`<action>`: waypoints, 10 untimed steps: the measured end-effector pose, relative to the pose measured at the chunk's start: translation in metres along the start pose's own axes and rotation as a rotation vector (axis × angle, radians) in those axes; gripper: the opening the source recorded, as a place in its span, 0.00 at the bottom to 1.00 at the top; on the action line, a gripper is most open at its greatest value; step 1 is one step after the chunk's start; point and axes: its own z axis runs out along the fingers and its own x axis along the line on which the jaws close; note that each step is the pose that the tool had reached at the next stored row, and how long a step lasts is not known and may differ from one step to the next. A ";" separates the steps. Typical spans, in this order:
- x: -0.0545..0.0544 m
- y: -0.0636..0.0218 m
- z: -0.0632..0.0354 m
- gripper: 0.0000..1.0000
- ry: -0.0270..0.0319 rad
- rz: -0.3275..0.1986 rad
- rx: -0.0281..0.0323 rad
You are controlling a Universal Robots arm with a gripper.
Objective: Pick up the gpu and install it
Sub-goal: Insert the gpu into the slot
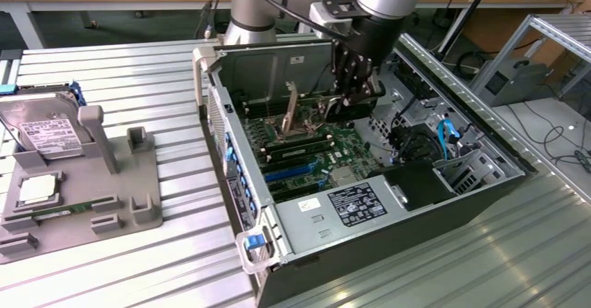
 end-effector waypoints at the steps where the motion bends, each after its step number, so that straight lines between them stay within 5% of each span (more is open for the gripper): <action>1: 0.001 0.0021 0.0009 0.27 0.0001 0.000 0.0000; 10: 0.031 0.0257 0.0150 0.27 -0.0002 0.001 0.0001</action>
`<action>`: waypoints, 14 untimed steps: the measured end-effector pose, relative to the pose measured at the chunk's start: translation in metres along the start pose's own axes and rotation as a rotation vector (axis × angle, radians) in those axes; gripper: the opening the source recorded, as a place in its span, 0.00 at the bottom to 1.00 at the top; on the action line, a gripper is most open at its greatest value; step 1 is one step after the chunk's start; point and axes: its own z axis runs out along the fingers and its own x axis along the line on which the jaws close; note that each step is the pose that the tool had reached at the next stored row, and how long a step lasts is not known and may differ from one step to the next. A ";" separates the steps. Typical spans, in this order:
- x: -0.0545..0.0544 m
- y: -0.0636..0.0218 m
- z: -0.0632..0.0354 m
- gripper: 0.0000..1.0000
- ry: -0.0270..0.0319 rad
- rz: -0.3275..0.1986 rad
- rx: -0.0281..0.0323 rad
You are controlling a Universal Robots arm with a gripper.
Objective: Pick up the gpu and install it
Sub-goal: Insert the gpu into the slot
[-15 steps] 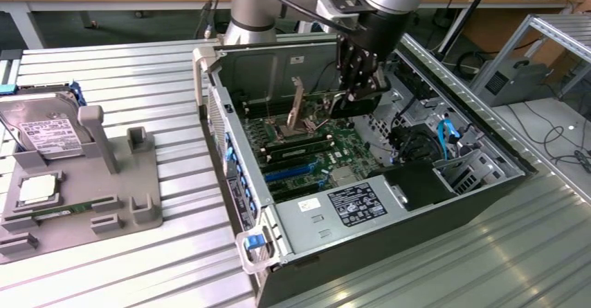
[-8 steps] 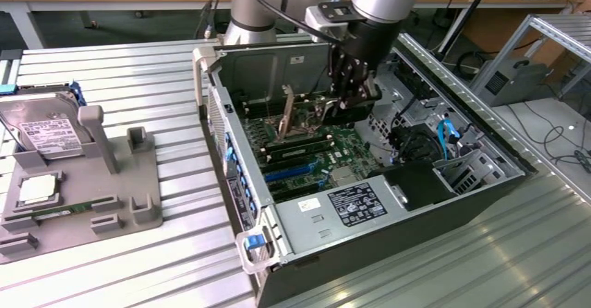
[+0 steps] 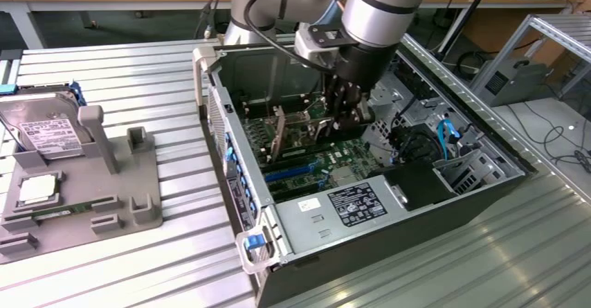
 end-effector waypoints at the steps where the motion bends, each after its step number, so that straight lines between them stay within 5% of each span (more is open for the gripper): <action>1: 0.001 0.0029 0.0033 0.27 0.0002 0.000 0.0000; 14: 0.006 0.0308 0.0314 0.27 0.0038 0.000 0.0002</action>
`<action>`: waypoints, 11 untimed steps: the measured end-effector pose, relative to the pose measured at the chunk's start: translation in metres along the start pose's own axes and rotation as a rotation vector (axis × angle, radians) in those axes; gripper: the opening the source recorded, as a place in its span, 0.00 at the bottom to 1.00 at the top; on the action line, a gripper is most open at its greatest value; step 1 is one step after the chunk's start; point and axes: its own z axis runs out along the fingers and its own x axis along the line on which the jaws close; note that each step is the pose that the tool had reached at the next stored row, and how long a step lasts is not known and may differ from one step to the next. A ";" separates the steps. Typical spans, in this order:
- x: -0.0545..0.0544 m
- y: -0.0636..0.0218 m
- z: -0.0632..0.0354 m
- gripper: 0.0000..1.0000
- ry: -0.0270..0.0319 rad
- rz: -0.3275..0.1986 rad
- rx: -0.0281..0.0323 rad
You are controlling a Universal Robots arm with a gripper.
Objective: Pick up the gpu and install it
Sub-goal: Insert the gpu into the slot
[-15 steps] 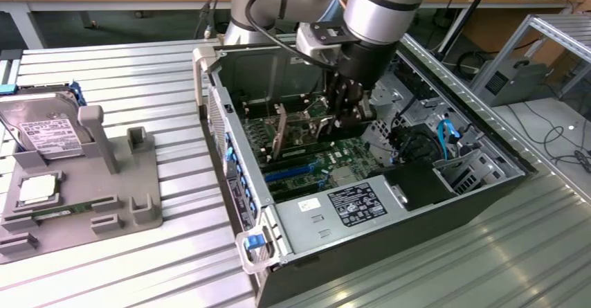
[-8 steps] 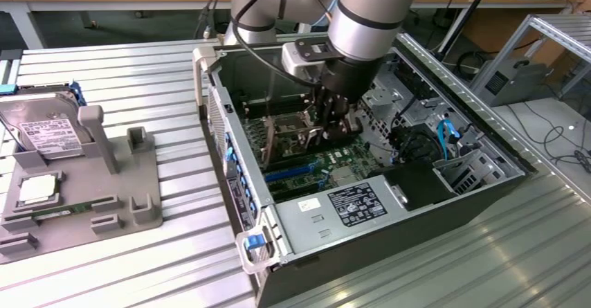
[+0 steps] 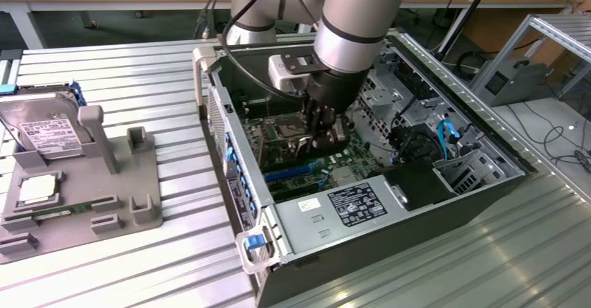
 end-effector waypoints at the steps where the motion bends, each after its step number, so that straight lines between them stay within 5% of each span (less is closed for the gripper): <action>1: 0.000 0.0010 0.0014 0.27 0.0003 0.000 0.0000; 3: 0.001 0.0040 0.0072 0.27 0.0024 0.000 0.0001; 6: 0.001 0.0059 0.0132 0.27 0.0296 -0.001 0.0018; 11: 0.000 0.0073 0.0146 0.27 0.0305 -0.001 0.0019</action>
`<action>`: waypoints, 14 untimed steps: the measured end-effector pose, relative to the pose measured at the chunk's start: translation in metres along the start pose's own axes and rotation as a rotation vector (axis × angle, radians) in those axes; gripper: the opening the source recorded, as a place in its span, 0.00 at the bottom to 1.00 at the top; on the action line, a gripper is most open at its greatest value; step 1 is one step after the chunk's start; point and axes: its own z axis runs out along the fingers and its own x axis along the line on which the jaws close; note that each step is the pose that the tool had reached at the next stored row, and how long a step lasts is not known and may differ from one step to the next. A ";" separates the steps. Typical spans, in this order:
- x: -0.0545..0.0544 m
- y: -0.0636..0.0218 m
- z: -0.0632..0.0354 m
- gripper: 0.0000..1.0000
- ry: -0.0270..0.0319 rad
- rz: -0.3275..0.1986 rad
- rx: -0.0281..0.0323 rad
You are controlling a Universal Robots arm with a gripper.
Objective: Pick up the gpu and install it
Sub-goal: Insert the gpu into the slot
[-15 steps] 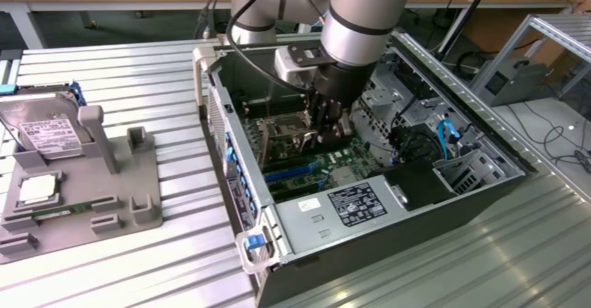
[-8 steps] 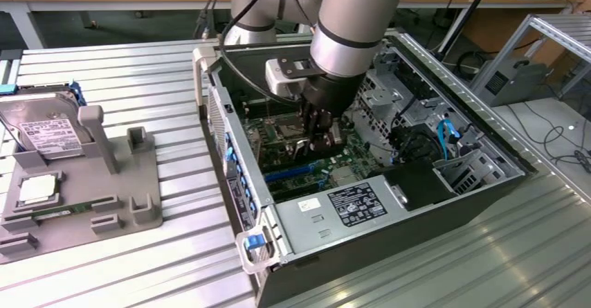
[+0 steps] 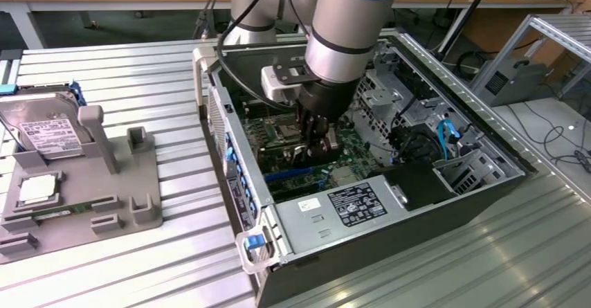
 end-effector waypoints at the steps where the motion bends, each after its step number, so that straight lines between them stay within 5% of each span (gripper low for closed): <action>1: 0.000 0.0010 0.0001 0.27 0.0000 0.000 0.0000; 11: -0.001 0.0119 0.0008 0.27 -0.0003 0.000 -0.0008; 13: -0.001 0.0119 0.0009 0.27 0.0009 0.000 -0.0204; 14: -0.001 0.0119 0.0009 0.27 0.0010 0.000 -0.0210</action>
